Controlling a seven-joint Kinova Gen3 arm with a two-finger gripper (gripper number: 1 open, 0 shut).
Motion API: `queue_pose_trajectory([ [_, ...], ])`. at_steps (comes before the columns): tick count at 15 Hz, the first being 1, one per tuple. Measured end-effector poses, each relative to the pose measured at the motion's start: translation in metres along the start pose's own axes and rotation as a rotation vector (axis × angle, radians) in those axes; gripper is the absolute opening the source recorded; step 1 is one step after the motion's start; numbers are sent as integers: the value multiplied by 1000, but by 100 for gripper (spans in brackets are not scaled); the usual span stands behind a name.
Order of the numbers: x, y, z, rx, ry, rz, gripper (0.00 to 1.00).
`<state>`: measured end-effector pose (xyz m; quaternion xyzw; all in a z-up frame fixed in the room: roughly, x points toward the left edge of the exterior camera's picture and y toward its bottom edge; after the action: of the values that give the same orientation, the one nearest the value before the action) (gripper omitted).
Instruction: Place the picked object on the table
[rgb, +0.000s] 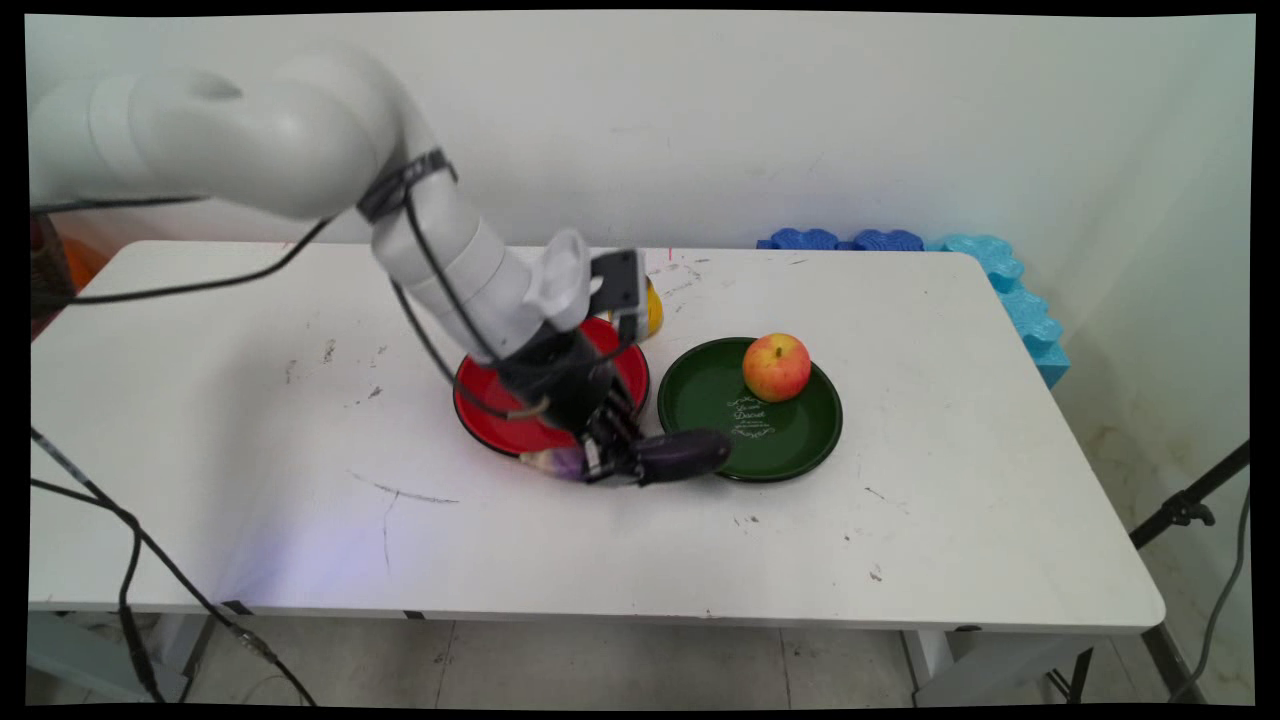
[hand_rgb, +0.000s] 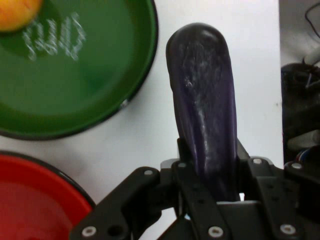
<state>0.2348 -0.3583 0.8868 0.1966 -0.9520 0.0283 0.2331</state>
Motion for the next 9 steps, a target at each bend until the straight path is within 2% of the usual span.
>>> queue_pose_trajectory([
  [9, -33, 21, 45, -30, -1, -45, 0],
])
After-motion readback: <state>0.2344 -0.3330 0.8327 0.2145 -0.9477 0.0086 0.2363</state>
